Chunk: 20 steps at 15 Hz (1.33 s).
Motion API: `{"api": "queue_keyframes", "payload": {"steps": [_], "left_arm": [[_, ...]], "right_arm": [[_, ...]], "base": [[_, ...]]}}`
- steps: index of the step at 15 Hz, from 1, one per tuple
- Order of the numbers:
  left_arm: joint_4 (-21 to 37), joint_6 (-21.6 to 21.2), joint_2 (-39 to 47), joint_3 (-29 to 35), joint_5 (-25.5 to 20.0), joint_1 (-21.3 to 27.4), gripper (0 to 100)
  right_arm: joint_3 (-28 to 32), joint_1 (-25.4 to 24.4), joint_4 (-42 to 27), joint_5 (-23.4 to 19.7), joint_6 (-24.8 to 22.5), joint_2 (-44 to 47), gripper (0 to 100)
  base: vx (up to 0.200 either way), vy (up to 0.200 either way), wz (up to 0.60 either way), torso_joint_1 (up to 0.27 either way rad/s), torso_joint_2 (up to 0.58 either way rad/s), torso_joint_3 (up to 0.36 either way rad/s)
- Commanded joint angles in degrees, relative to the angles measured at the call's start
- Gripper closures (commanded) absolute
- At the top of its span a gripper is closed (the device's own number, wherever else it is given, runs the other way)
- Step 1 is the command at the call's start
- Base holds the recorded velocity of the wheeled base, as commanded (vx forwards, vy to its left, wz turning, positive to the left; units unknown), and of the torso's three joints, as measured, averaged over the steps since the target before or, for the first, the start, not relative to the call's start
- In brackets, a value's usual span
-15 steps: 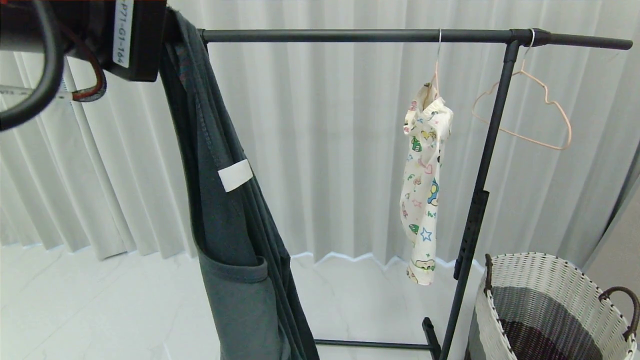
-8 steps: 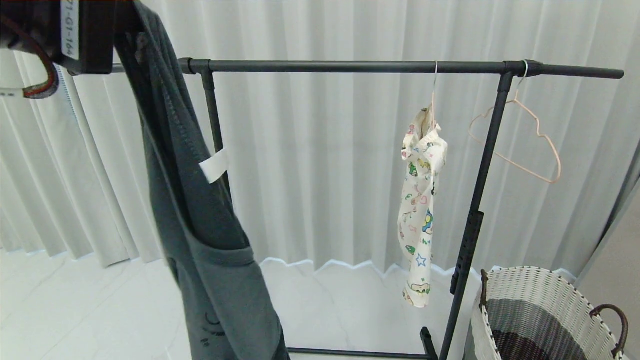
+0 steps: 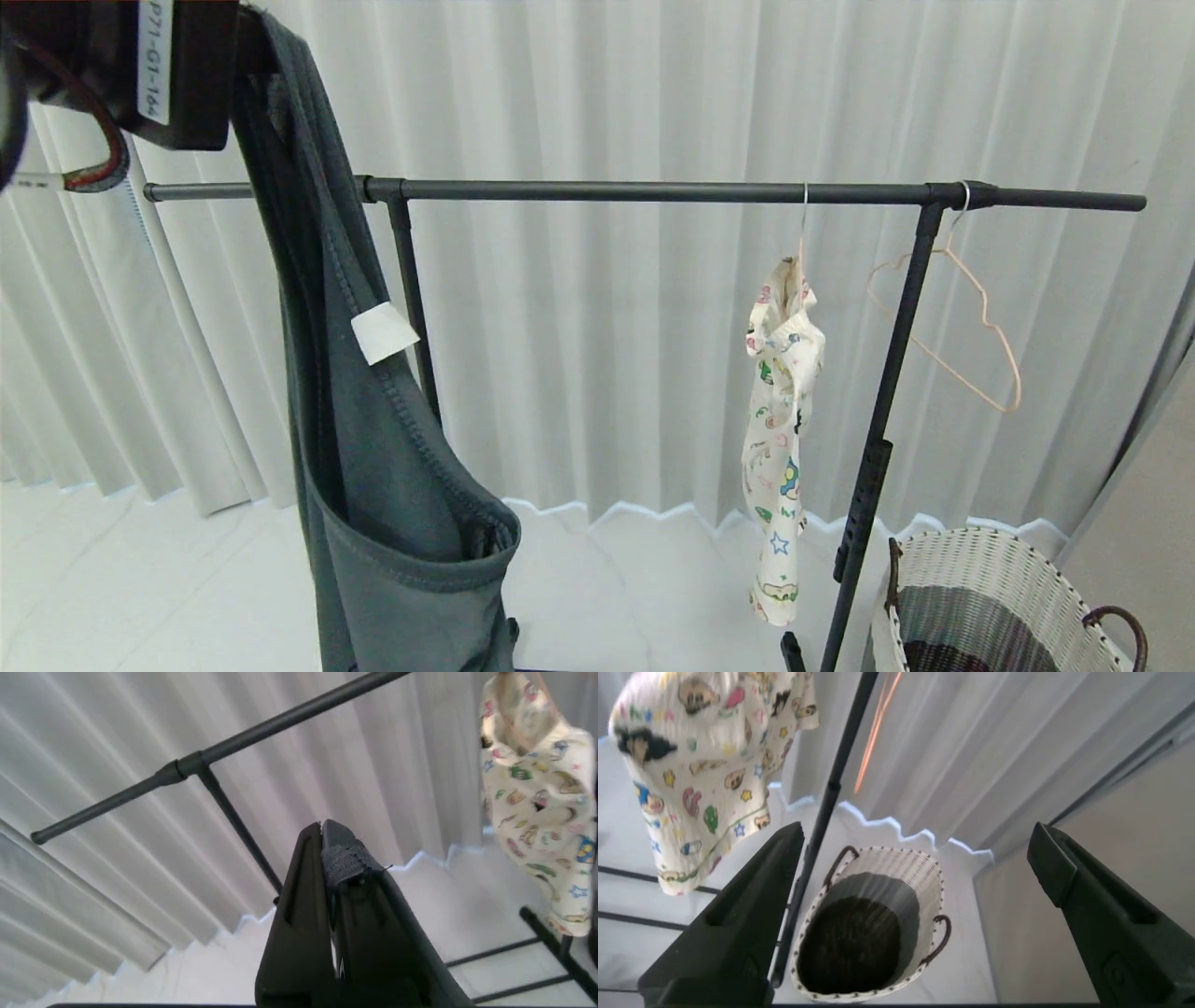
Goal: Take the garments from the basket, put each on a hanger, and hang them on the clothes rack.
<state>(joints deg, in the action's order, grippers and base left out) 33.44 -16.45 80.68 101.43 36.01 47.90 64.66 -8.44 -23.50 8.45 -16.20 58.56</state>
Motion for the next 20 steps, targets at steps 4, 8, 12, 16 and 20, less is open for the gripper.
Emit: {"api": "queue_keyframes", "payload": {"steps": [4,8,12,16,20], "left_arm": [[0.0,0.0,0.0,-0.1,0.0,0.0,100],[0.0,0.0,0.0,-0.2,0.0,0.2,100],[0.0,0.0,0.0,-0.2,0.0,0.9,100],[0.0,0.1,-0.3,-1.3,0.0,3.0,100],[0.0,0.1,-1.1,-2.6,0.0,6.0,100]], "right_arm": [[-0.4,0.0,0.9,0.0,0.0,1.1,0],[-1.5,0.7,0.9,0.0,1.8,1.1,0],[-3.0,2.2,0.8,-0.1,2.4,1.1,0],[-3.0,2.2,0.6,-2.1,5.7,1.1,0],[-3.0,2.5,0.5,-2.0,7.3,4.0,0]], "base": [[0.000,0.000,0.00,0.248,-0.48,-0.237],[0.000,0.000,0.00,0.059,-0.10,-0.057],[0.150,0.000,0.00,0.001,-0.01,0.002],[0.200,0.000,0.00,0.010,0.00,0.000],[0.200,0.000,0.00,0.001,0.00,-0.001]]}}
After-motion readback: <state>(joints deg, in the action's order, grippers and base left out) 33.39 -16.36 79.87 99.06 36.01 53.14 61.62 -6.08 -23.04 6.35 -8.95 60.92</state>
